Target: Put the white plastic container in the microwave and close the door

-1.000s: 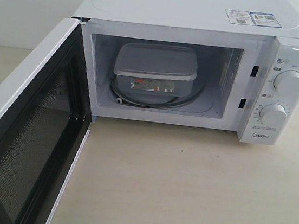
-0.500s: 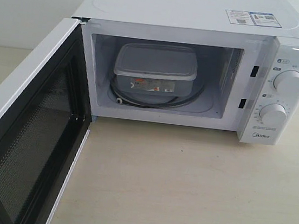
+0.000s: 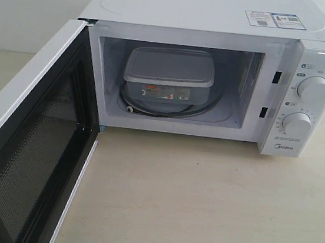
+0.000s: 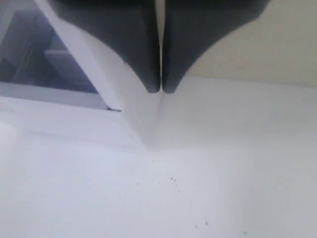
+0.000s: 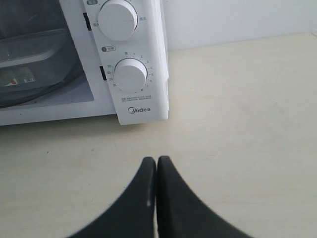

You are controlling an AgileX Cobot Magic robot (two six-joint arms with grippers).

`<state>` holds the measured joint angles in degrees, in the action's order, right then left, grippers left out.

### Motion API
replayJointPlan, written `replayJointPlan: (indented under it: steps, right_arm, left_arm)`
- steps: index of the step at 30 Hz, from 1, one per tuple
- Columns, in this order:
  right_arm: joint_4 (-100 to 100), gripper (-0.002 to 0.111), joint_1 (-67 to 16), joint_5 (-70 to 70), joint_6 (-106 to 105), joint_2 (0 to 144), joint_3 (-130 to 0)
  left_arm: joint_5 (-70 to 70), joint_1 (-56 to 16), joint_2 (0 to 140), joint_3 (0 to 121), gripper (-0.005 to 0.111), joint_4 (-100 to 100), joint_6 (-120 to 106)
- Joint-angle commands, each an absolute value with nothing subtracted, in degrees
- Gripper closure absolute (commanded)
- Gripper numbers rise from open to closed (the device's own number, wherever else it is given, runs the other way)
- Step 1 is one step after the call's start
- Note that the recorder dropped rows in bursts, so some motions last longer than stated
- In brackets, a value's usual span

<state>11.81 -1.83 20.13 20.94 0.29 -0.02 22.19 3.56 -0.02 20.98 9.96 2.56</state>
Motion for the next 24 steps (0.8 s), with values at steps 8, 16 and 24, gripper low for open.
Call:
replayJointPlan:
  steps: [8, 16, 24]
  right_arm:
    - [12.3, 0.108, -1.7, 19.9, 20.5, 0.0, 0.0]
    - [12.3, 0.108, -1.7, 19.9, 20.5, 0.0, 0.0]
    - [12.3, 0.108, -1.7, 19.9, 20.5, 0.0, 0.0]
  left_arm:
    - [19.2, 3.4, 0.0, 23.2, 0.103, 11.6, 3.1]
    - [6.5, 3.4, 0.0, 23.2, 0.103, 34.6, 5.4]
    - [-11.5, 3.4, 0.0, 24.8, 0.103, 43.6, 5.0]
